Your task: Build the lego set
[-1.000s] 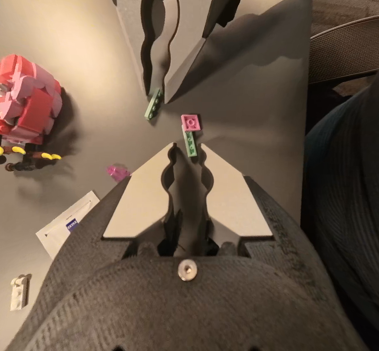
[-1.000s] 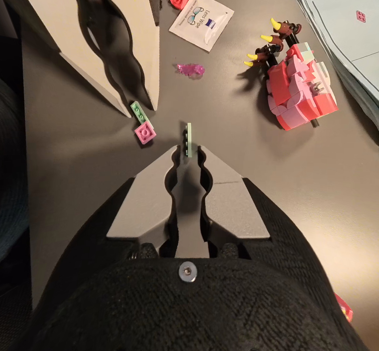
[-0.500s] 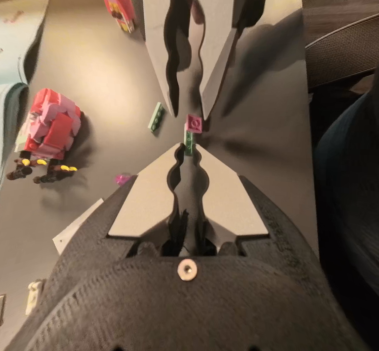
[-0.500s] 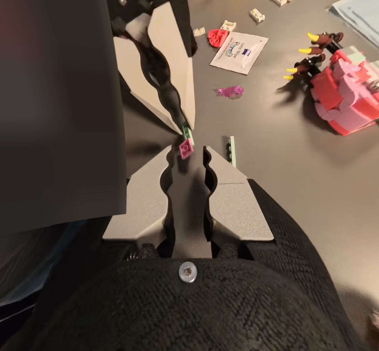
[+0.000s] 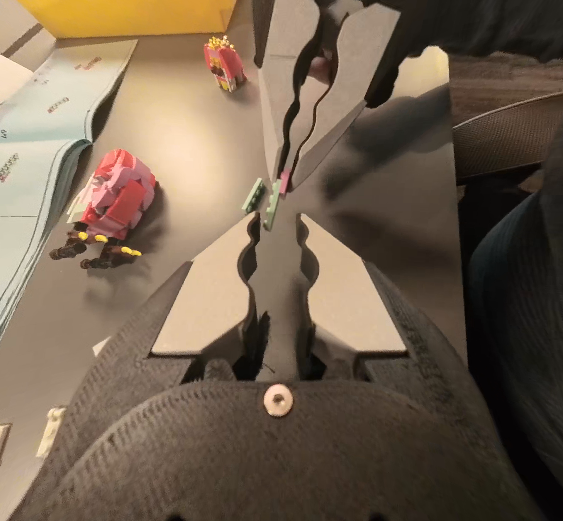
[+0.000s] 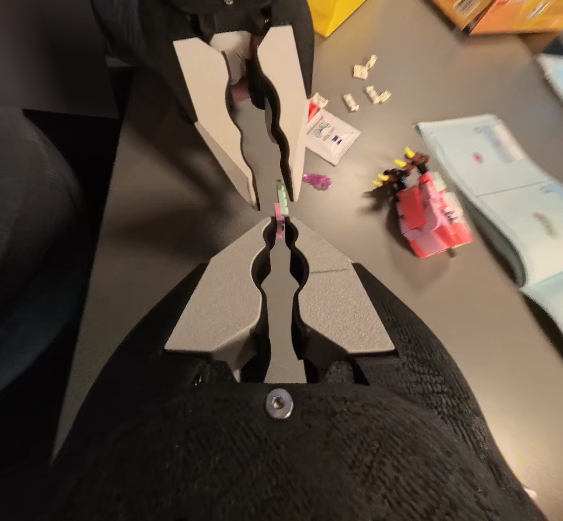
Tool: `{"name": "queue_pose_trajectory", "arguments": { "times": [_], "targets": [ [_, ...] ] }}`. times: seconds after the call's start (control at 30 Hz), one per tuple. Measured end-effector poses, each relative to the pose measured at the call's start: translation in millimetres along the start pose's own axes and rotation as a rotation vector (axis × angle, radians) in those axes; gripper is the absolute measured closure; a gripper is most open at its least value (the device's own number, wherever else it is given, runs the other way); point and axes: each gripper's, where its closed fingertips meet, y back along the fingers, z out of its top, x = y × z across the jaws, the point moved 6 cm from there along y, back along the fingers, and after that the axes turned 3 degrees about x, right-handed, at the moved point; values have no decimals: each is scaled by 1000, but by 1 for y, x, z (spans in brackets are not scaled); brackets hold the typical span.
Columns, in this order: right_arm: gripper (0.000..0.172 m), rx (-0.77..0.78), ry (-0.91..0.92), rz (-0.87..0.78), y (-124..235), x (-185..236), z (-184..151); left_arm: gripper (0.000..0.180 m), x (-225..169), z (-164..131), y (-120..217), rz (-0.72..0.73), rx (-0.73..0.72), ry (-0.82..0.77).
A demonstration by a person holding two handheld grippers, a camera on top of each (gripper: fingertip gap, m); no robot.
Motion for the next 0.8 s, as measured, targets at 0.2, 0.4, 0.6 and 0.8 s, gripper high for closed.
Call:
{"name": "queue_pose_trajectory", "arguments": {
  "times": [0.2, 0.4, 0.6, 0.8],
  "targets": [
    [169, 16, 232, -139, 3, 1, 8, 161, 4, 10, 10, 147, -52, -123],
    [168, -12, 250, -154, 5, -1, 12, 175, 4, 11, 10, 179, -26, -188],
    [158, -47, 224, -154, 10, -3, 12, 177, 4, 10, 13, 245, -47, -290],
    [155, -55, 177, -140, 9, -4, 9, 177, 5, 13, 14, 194, -105, -232]
  ]
}}
